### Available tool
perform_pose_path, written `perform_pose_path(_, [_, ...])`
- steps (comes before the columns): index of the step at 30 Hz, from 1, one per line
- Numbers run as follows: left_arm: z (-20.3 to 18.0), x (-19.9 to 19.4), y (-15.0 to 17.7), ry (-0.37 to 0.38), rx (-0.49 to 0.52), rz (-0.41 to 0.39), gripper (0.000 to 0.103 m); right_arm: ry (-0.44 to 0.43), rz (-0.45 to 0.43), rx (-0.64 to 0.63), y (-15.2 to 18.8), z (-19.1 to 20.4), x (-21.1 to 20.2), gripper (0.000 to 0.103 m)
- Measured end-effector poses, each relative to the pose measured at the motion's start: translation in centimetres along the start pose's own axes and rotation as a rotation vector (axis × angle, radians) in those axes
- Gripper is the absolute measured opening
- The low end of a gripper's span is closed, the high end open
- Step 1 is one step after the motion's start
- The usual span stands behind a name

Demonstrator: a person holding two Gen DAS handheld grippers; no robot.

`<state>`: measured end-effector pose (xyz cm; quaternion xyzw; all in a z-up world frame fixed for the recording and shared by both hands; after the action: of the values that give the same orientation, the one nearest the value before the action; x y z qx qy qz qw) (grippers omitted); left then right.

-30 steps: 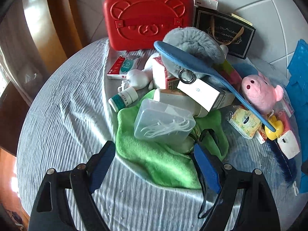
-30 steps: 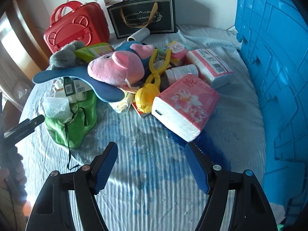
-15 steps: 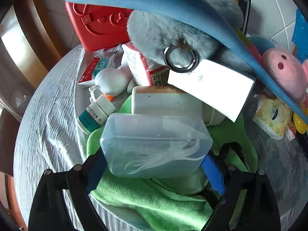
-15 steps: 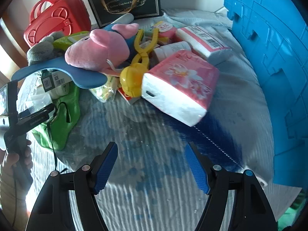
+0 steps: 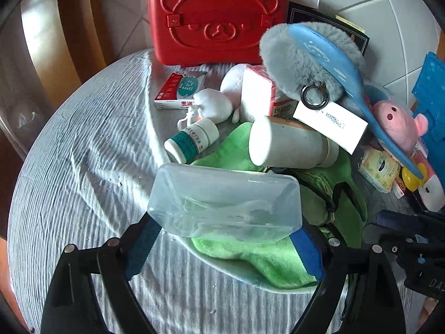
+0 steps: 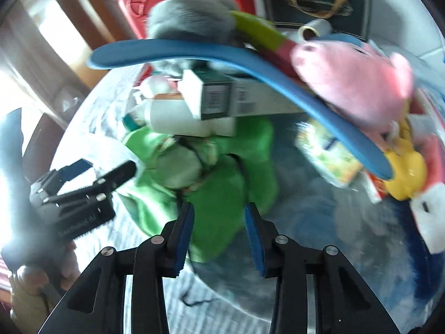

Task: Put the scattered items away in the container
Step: 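Grasp the clear plastic box with left tool while right tool grasps the pink tissue pack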

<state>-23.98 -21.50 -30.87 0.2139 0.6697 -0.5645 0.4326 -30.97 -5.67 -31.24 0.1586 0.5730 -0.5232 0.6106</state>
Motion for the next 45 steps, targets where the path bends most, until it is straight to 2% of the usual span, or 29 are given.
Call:
perform_pose_path(4, [1.2,-0.7,0.8,-0.004,-0.023,0.000,0.089,0.031,-0.027,0.000,-0.3,0.8,-0.5,0.038])
perform_pose_path(9, [-1.2,-2.9,0.3,0.009,0.014,-0.035,0.089,0.155,-0.105,0.087,-0.1,-3.2,-4.3,0.049])
perform_pose_path(13, [-6.1,-4.1,-0.9,0.086,0.054,-0.077,0.089,0.278,-0.151,0.200,0.2,-9.2,-7.5,0.052])
perform_pose_path(17, [-12.0,-4.3,-1.9,0.146,0.092,-0.094,0.089,0.363,-0.190,0.309,0.2,-15.2,-10.4,0.072])
perform_pose_path(19, [-14.8,-4.0,-2.4,0.169,0.104,-0.093,0.089,0.385,-0.197,0.352,-0.4,-17.4,-11.2,0.077])
perform_pose_path(20, [-16.2,-3.8,-2.7,0.178,0.111,-0.094,0.089,0.391,-0.193,0.372,-0.8,-18.5,-11.4,0.080])
perform_pose_path(23, [-19.5,-3.4,-3.4,0.184,0.132,-0.098,0.089,0.376,-0.165,0.422,-1.2,-21.3,-11.5,0.081])
perform_pose_path(25, [-21.5,-2.9,-4.0,0.165,0.153,-0.102,0.089,0.360,-0.135,0.454,-2.0,-22.6,-10.5,0.081])
perform_pose_path(28, [-23.0,-2.3,-4.6,0.137,0.165,-0.103,0.089,0.385,-0.094,0.481,-2.6,-24.3,-9.3,0.082])
perform_pose_path(34, [-24.2,-1.0,-5.3,0.099,0.171,-0.088,0.089,0.393,-0.025,0.506,-3.1,-26.6,-6.5,0.103])
perform_pose_path(37, [-24.7,-0.8,-5.4,0.092,0.182,-0.086,0.089,0.356,-0.023,0.521,-2.0,-27.3,-5.9,0.103])
perform_pose_path(38, [-24.8,-0.8,-5.4,0.093,0.185,-0.086,0.089,0.318,-0.015,0.549,-1.4,-27.5,-5.9,0.098])
perform_pose_path(40, [-25.0,-0.9,-5.2,0.095,0.190,-0.084,0.089,0.275,-0.019,0.567,-0.3,-27.6,-6.0,0.096])
perform_pose_path(45, [-25.2,-1.8,-4.6,0.099,0.199,-0.083,0.089,0.281,-0.105,0.449,1.0,-24.8,-9.0,0.094])
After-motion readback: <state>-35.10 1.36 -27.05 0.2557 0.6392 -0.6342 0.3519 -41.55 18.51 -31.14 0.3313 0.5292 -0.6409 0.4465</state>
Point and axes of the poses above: each gripper's, at about its wrist camera, not at the fingertips, and x roughly the way its jaws point, z to its left, y to its underside, the point moved 4 cm from there along x, roughly the way its jaws point, and after that the axes turned 4 degrees about x, right-handed, at the moved point
